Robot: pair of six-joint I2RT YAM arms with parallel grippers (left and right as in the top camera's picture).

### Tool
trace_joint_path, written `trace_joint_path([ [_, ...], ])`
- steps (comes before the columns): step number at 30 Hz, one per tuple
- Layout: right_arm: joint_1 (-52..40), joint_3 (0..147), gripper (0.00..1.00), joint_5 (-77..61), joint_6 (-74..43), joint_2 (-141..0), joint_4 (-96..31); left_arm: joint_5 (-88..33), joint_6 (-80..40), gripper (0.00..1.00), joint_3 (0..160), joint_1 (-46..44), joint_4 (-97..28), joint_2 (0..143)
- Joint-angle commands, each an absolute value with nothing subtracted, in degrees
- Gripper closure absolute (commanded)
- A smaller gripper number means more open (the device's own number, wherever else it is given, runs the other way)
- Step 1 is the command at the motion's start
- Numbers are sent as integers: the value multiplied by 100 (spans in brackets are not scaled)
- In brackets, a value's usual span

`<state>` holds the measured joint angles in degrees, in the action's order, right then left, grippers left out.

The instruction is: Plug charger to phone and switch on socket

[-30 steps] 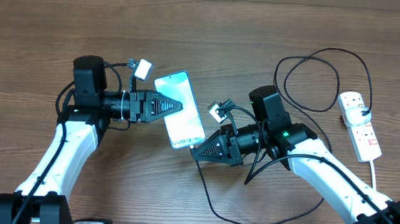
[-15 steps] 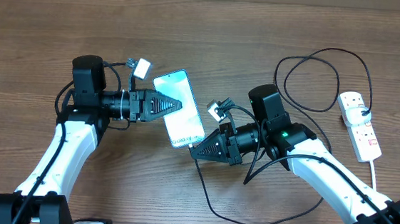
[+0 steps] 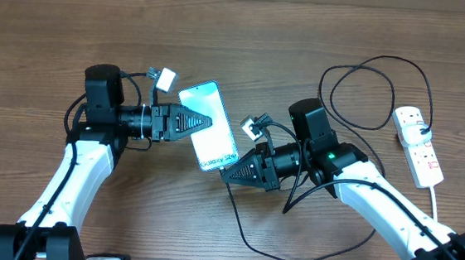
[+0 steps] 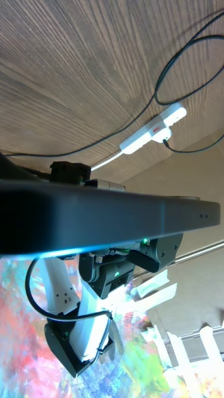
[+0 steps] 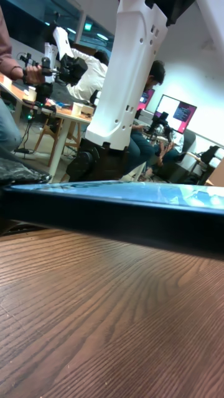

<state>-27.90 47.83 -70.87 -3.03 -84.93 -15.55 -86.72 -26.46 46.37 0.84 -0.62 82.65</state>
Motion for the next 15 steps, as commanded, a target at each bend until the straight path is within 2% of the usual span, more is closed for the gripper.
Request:
trace_joint_path([
  [1,-2790,4910,96,-6906,-322,-8499,-1481,-8965,-2574,96,4687,71,-58,8261],
  [15,-2757,4960,96,-6908,-473,-8499,-958,-9000,-2434,96,4687,-176,-58,8261],
])
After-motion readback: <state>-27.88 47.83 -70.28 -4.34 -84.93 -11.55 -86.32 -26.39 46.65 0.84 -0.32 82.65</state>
